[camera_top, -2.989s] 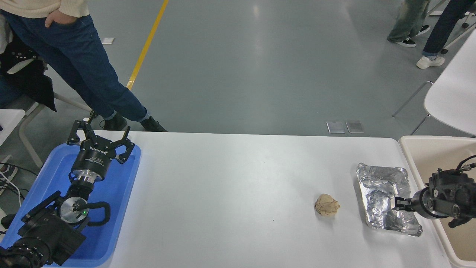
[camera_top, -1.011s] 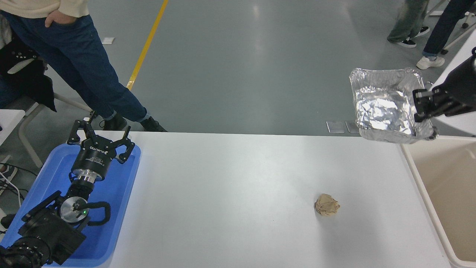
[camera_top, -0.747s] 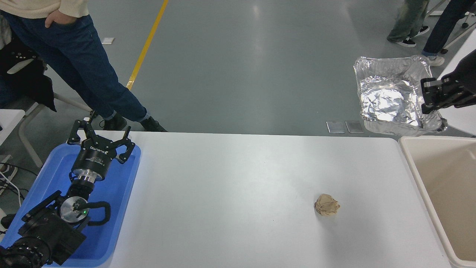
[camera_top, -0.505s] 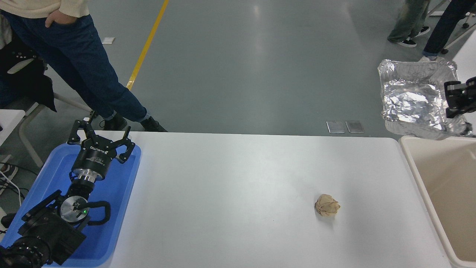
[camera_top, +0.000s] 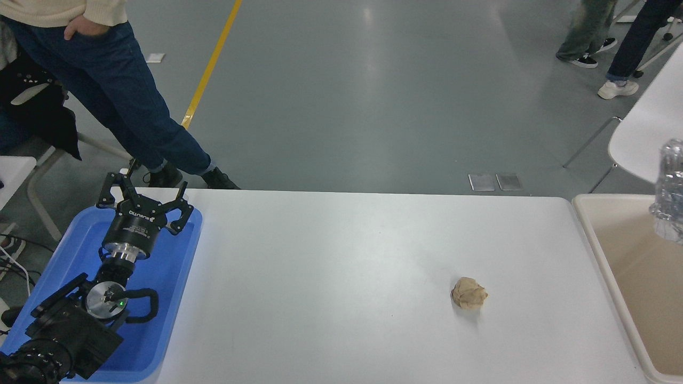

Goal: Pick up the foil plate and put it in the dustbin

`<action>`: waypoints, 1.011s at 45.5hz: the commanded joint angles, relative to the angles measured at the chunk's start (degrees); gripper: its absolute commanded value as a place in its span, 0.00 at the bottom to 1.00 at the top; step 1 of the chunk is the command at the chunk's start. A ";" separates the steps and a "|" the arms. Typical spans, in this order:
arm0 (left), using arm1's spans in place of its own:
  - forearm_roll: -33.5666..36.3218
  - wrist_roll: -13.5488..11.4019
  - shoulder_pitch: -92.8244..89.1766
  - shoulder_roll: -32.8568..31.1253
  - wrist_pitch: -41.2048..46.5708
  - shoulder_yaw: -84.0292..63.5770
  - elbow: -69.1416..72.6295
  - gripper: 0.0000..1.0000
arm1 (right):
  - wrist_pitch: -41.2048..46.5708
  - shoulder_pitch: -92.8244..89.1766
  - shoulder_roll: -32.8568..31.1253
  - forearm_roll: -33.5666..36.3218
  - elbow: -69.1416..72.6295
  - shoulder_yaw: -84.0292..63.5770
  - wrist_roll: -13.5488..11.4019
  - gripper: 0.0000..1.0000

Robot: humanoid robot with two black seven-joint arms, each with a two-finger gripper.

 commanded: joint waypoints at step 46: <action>-0.09 -0.09 0.08 0.09 0.00 0.00 0.00 1.00 | -32.55 -69.84 14.50 3.76 -46.90 45.69 -0.64 0.00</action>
